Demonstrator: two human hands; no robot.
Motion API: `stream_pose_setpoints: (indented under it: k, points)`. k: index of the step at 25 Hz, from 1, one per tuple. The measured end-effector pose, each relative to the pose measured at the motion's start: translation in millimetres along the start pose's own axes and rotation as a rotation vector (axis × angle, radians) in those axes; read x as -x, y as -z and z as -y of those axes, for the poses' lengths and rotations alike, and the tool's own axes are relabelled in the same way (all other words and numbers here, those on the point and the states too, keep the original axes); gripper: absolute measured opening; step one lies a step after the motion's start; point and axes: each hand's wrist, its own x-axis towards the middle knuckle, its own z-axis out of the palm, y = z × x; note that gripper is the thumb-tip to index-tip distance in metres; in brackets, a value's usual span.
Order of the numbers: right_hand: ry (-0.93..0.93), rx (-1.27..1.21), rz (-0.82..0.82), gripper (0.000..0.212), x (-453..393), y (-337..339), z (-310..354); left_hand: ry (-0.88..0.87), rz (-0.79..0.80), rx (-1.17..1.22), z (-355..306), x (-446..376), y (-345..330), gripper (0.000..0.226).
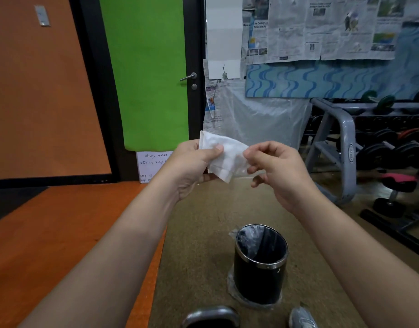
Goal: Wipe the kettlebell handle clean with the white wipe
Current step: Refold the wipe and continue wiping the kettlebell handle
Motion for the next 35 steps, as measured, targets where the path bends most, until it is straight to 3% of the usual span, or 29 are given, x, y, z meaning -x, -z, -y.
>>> stream_pose_setpoints:
  k: [2, 3, 7, 12, 17, 21, 26, 28, 32, 35]
  points:
    - [-0.067, -0.01, 0.047, 0.035, -4, 4, -4, -0.012, 0.051, -0.031, 1, 0, 1, 0.013]
    - [-0.107, -0.018, 0.083, 0.035, -5, 4, -7, -0.023, 0.067, -0.046, 3, 1, 1, 0.015]
    - [-0.149, -0.007, 0.066, 0.004, -13, 2, -21, -0.026, 0.083, -0.115, 18, -2, 10, 0.021]
    - [-0.184, 0.016, 0.081, 0.004, -14, -7, -65, -0.044, 0.03, -0.24, 71, -11, 31, 0.021]
    - [-0.328, 0.082, 0.018, 0.008, 6, -17, -178, 0.03, -0.142, -0.445, 175, 4, 47, 0.023]
    - [-0.55, 0.247, 0.003, 0.012, 42, -6, -301, 0.186, -0.239, -0.562, 279, 23, 61, 0.022]
    - [-0.83, 0.422, -0.044, 0.045, 106, 11, -409, 0.481, -0.355, -0.549, 404, 63, 93, 0.018]
    - [-0.898, 0.363, -0.101, 0.056, 127, 14, -438, 0.605, -0.412, -0.451, 451, 79, 102, 0.023]
    - [-1.017, 0.219, -0.229, 0.053, 143, 20, -473, 0.754, -0.507, -0.247, 494, 101, 100, 0.029]
    - [-1.061, 0.116, -0.285, 0.066, 146, 20, -488, 0.793, -0.481, -0.156, 523, 103, 97, 0.028]
